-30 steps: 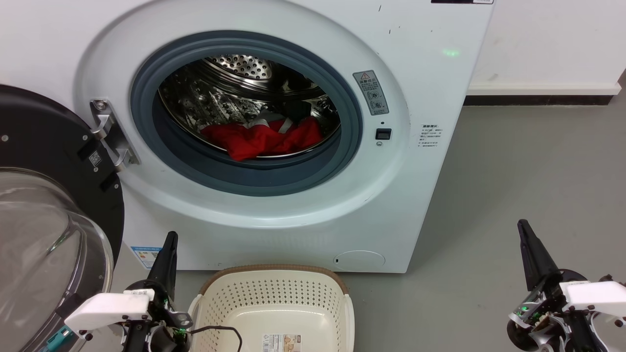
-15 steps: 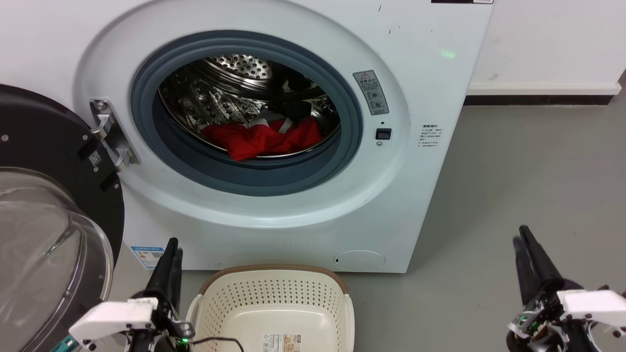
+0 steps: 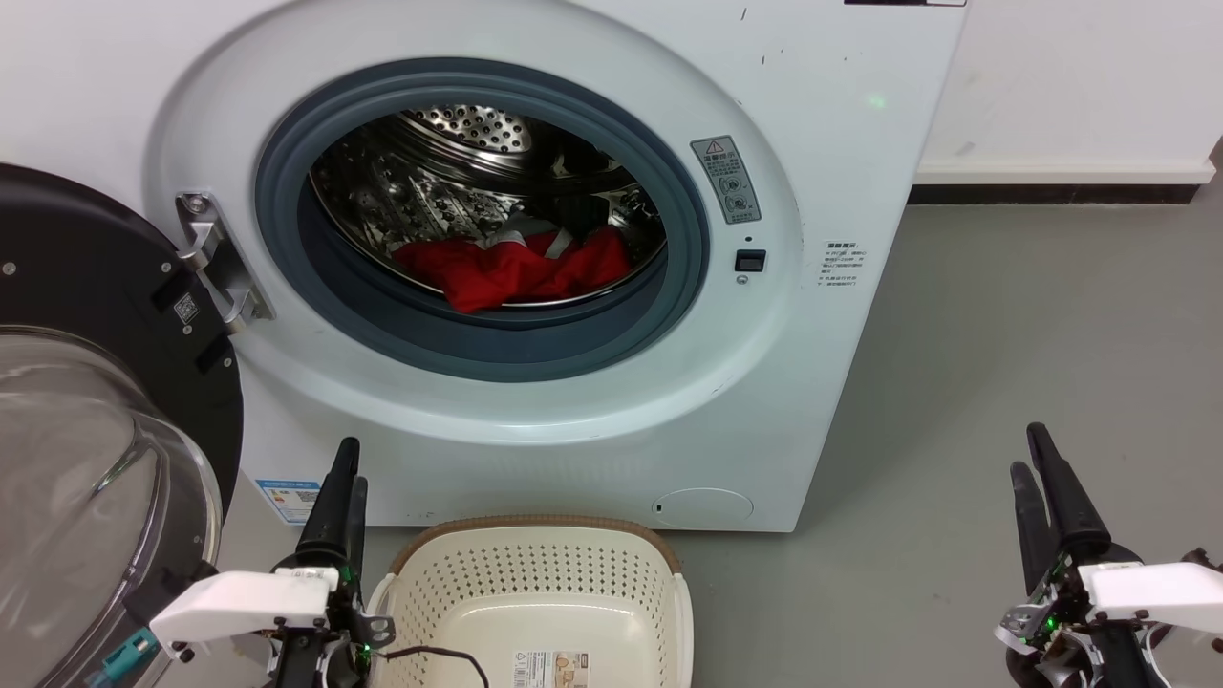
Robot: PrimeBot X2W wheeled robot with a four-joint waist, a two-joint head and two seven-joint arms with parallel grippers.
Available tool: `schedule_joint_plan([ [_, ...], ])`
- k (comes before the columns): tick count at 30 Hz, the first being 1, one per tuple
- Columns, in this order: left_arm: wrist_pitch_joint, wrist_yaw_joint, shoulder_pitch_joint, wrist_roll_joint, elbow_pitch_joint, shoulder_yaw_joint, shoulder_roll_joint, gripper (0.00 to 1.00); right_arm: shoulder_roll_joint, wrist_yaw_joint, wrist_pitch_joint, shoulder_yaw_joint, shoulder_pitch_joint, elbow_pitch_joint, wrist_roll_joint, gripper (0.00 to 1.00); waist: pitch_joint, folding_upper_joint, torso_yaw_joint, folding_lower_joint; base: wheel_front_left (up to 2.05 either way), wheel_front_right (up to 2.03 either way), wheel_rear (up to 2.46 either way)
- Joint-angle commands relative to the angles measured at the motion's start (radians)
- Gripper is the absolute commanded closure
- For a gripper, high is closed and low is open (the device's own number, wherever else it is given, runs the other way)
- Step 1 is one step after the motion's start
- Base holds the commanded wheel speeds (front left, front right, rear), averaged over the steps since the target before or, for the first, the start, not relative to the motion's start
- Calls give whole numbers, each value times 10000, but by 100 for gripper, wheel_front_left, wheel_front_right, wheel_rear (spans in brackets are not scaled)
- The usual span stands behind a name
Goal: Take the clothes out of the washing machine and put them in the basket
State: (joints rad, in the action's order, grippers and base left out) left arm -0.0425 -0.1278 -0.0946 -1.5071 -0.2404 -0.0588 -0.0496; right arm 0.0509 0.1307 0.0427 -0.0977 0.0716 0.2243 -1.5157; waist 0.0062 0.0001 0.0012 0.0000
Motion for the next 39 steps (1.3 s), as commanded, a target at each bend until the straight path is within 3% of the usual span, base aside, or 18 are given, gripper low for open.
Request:
schedule_joint_plan([
  [1, 97, -15, -354, 336, 251, 55, -65, 0, 8, 0, -104, 38, 80, -294, 339, 0, 0, -1, 3, 0, 0, 0, 0],
  [3, 184, -16, -380, 753, 341, 74, -65, 0, 8, 0, -193, 83, 58, -440, 837, 0, 4, -1, 6, 0, 0, 0, 0],
  [4, 314, -17, -413, 1431, 477, 108, -63, 0, 8, 0, -320, 158, 22, -655, 1631, 0, 11, -1, 10, 0, 0, 0, 0],
  [25, 1144, -24, -552, 5779, 739, 483, -104, 0, 6, 1, -1156, 290, -298, -1471, 6619, 0, -7, -1, 80, 0, 0, 0, 0],
  [39, 1622, -30, -585, 8105, 482, 684, -101, 0, 4, 0, -1622, 346, -531, -1552, 9148, 0, -54, -1, 95, 0, 0, 0, 0],
])
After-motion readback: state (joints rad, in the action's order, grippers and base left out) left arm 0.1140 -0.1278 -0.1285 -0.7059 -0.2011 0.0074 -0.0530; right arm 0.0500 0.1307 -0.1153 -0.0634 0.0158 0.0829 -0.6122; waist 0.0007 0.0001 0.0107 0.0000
